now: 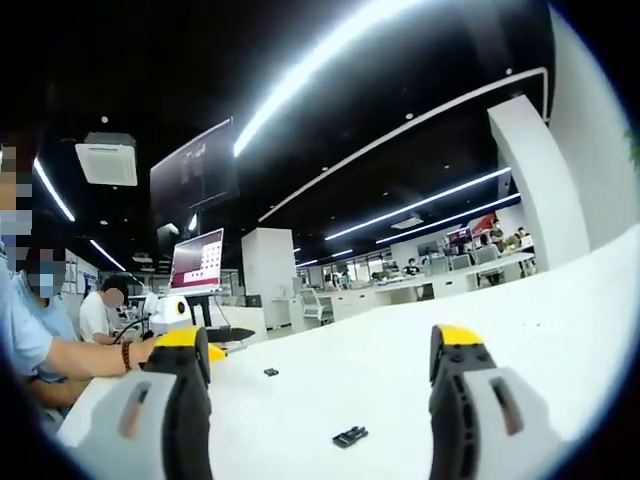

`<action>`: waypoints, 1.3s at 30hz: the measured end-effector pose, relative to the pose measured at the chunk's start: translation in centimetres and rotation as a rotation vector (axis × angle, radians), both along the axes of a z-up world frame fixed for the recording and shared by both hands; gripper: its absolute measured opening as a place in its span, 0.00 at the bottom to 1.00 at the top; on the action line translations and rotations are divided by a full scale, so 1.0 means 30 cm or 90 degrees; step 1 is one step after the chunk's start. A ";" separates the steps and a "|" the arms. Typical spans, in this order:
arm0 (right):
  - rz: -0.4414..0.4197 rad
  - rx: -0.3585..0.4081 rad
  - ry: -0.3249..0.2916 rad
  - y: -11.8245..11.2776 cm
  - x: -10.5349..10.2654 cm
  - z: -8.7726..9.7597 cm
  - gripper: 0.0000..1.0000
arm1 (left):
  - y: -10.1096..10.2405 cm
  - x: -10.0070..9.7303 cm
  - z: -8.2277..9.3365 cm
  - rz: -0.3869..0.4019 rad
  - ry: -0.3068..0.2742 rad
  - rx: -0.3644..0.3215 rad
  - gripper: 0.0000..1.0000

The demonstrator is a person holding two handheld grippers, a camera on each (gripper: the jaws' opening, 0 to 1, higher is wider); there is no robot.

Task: Snap the two parts of the plastic buckle together until the buckle closes and remains connected.

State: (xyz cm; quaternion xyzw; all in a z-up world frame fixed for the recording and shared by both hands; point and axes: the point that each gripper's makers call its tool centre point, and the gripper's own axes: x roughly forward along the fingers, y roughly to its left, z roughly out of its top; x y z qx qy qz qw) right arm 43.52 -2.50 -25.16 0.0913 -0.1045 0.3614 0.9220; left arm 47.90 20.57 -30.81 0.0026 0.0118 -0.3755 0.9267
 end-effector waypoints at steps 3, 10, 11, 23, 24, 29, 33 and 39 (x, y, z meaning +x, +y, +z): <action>0.004 -0.009 -0.005 0.010 -0.004 -0.003 0.92 | 0.003 0.008 -0.010 -0.001 0.008 0.005 0.82; 0.012 -0.014 -0.006 0.016 -0.005 -0.002 0.92 | 0.010 0.017 -0.036 0.006 0.012 0.039 0.81; 0.012 -0.013 -0.005 0.015 -0.004 -0.002 0.92 | 0.011 0.019 -0.035 0.004 0.011 0.037 0.80; 0.023 -0.010 0.001 0.029 -0.009 -0.007 0.92 | -0.004 0.061 -0.005 0.004 0.007 0.051 0.78; 0.022 -0.011 0.000 0.028 -0.010 -0.006 0.92 | -0.009 0.067 0.002 0.004 0.004 0.053 0.78; 0.022 -0.008 0.003 0.024 -0.004 -0.009 0.91 | -0.026 0.105 0.012 -0.007 0.000 0.061 0.77; 0.026 -0.015 0.006 0.034 -0.006 -0.017 0.91 | -0.019 0.140 -0.001 -0.037 0.013 0.066 0.74; 0.030 -0.021 0.006 0.042 -0.004 -0.020 0.91 | -0.015 0.142 -0.052 -0.076 0.053 0.038 0.69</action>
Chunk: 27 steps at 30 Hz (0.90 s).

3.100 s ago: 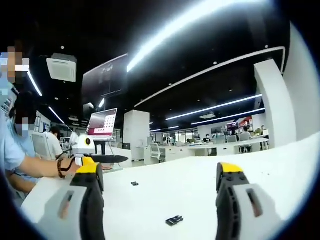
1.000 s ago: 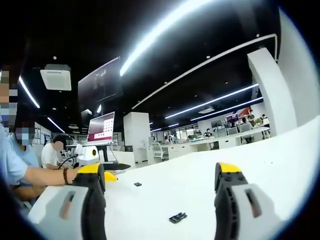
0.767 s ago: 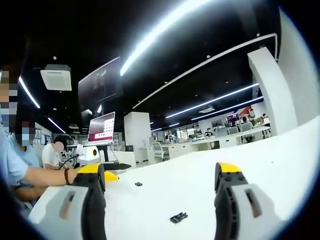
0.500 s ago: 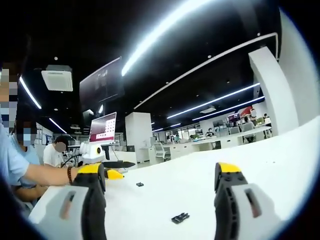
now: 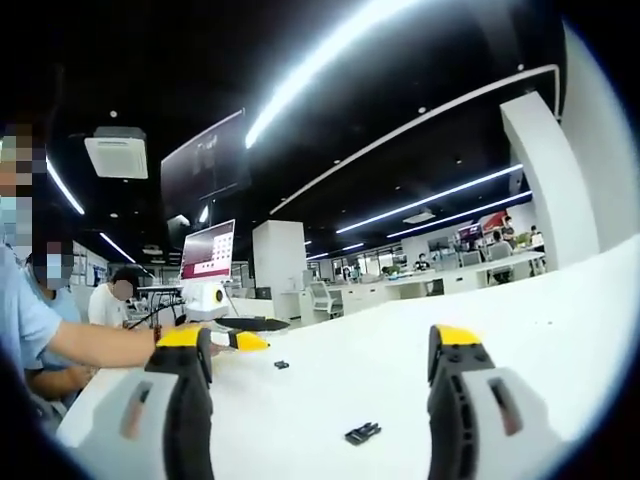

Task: Snap the two parts of the plastic buckle together until the buckle closes and remains connected.

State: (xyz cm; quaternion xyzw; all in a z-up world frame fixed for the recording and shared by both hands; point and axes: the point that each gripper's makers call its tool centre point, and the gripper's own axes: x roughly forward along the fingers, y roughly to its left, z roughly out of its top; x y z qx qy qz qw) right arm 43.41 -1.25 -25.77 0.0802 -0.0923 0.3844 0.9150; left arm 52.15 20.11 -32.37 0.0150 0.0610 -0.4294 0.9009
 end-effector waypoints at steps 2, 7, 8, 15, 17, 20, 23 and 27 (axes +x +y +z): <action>0.001 0.007 -0.001 -0.004 -0.001 0.007 0.89 | 0.007 -0.011 -0.043 -0.018 0.005 0.041 0.67; 0.003 0.010 -0.005 0.000 -0.002 0.009 0.88 | 0.029 -0.008 -0.111 -0.019 0.018 0.103 0.69; 0.002 0.006 -0.003 0.002 0.001 0.003 0.88 | 0.030 -0.006 -0.121 -0.023 0.026 0.104 0.69; 0.000 -0.001 0.000 0.001 0.000 -0.003 0.87 | 0.011 -0.040 -0.171 -0.029 0.066 0.132 0.68; -0.001 0.002 0.000 -0.006 0.002 -0.001 0.87 | 0.007 -0.048 -0.183 -0.028 0.069 0.144 0.68; -0.004 0.006 0.002 -0.013 0.004 0.001 0.87 | 0.008 -0.056 -0.189 -0.020 0.079 0.146 0.68; -0.005 0.008 0.008 -0.018 0.010 -0.007 0.86 | 0.015 -0.080 -0.188 -0.019 0.082 0.145 0.66; -0.002 0.007 0.017 -0.015 0.009 -0.016 0.86 | 0.020 -0.084 -0.190 -0.028 0.086 0.142 0.65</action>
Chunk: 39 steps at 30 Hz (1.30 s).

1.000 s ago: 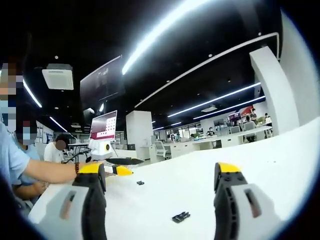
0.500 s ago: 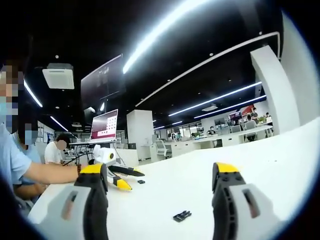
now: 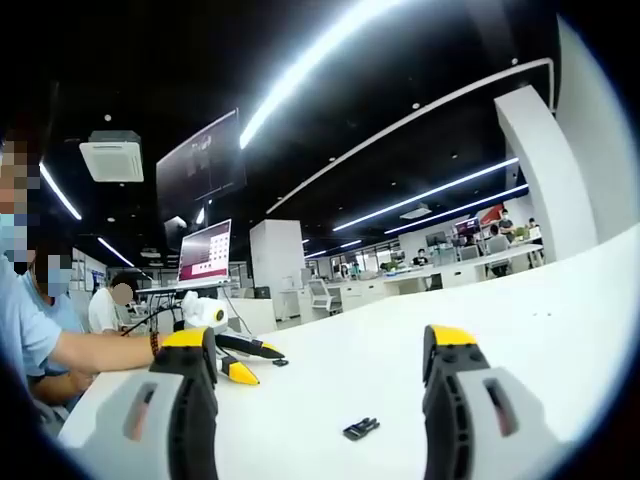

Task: Snap the two parts of the plastic buckle together until the buckle closes and remains connected.

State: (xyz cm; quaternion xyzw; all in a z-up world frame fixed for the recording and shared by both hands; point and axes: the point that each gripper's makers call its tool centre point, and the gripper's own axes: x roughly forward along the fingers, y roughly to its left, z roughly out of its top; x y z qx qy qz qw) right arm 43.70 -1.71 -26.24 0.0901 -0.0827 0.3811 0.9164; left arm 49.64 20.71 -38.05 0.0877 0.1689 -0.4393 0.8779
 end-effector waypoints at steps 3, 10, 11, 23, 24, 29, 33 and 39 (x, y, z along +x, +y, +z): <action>0.002 -0.002 -0.008 0.003 -0.008 0.007 0.86 | 0.002 -0.004 -0.002 0.003 -0.002 -0.002 0.62; -0.001 0.000 -0.007 -0.009 -0.006 0.009 0.84 | 0.010 -0.005 -0.010 0.012 0.015 -0.008 0.57; -0.001 0.001 -0.007 -0.011 -0.006 0.010 0.84 | 0.010 -0.003 -0.010 0.012 0.016 -0.009 0.57; 0.015 -0.009 -0.003 0.015 -0.014 -0.003 0.79 | 0.031 0.015 -0.017 0.058 0.033 -0.019 0.45; 0.016 -0.009 -0.004 0.015 -0.015 -0.002 0.77 | 0.030 0.013 -0.018 0.059 0.034 -0.020 0.42; 0.026 -0.014 -0.023 0.021 -0.030 0.013 0.67 | 0.035 0.023 -0.020 0.068 0.030 -0.023 0.33; 0.028 -0.022 -0.014 0.029 -0.024 0.000 0.67 | 0.047 0.033 -0.021 0.088 0.030 -0.023 0.33; 0.034 -0.035 -0.013 0.045 -0.029 -0.012 0.66 | 0.052 0.043 -0.025 0.127 0.030 -0.023 0.32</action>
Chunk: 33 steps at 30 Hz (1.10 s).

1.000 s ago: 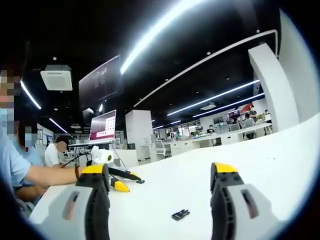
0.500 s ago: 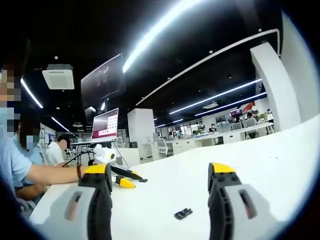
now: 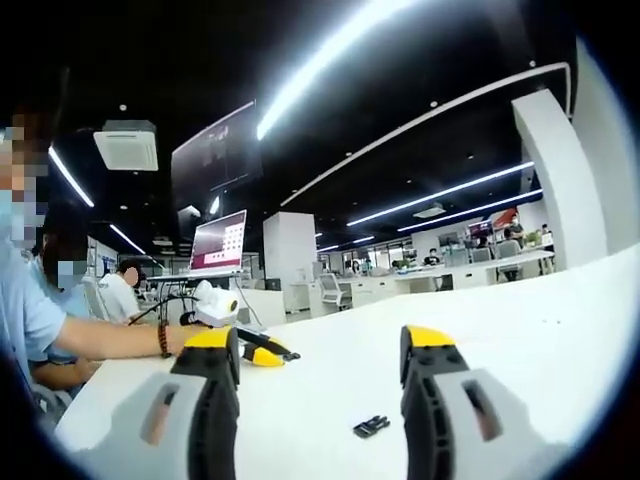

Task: Snap the two parts of the plastic buckle together until the buckle closes and remains connected.

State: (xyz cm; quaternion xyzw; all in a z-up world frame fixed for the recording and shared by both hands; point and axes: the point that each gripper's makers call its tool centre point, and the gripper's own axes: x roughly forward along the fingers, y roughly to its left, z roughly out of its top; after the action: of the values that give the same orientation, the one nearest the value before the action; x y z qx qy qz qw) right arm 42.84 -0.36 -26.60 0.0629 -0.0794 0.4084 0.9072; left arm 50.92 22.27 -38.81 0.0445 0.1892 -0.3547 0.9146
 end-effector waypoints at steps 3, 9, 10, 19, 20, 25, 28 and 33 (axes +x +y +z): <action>-0.001 -0.002 -0.003 0.000 -0.004 0.004 0.66 | 0.010 0.010 0.001 0.014 0.003 0.001 0.32; -0.005 -0.003 0.002 -0.005 0.001 -0.002 0.65 | 0.033 0.023 0.009 0.032 0.004 0.002 0.31; -0.005 -0.005 0.003 -0.003 0.002 -0.004 0.65 | 0.034 0.025 0.010 0.032 0.004 0.002 0.31; 0.001 -0.019 -0.005 0.011 -0.011 -0.004 0.64 | 0.057 0.034 0.015 0.051 0.010 -0.001 0.29; 0.000 -0.020 -0.007 0.009 -0.010 -0.002 0.64 | 0.062 0.038 0.015 0.054 0.007 0.004 0.29; -0.002 -0.015 -0.002 0.001 -0.004 -0.004 0.64 | 0.075 0.042 0.012 0.065 0.004 0.005 0.28; 0.001 -0.020 -0.003 0.010 -0.008 -0.005 0.64 | 0.074 0.037 0.010 0.066 0.003 0.006 0.28; 0.007 -0.031 -0.008 0.021 -0.012 -0.009 0.63 | 0.080 0.038 0.020 0.070 0.004 -0.013 0.28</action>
State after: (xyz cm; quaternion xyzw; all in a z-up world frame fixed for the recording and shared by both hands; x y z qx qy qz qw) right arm 42.48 0.26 -26.88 0.0384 -0.0744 0.4154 0.9058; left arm 52.07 24.67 -38.20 0.0234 0.1902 -0.3063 0.9325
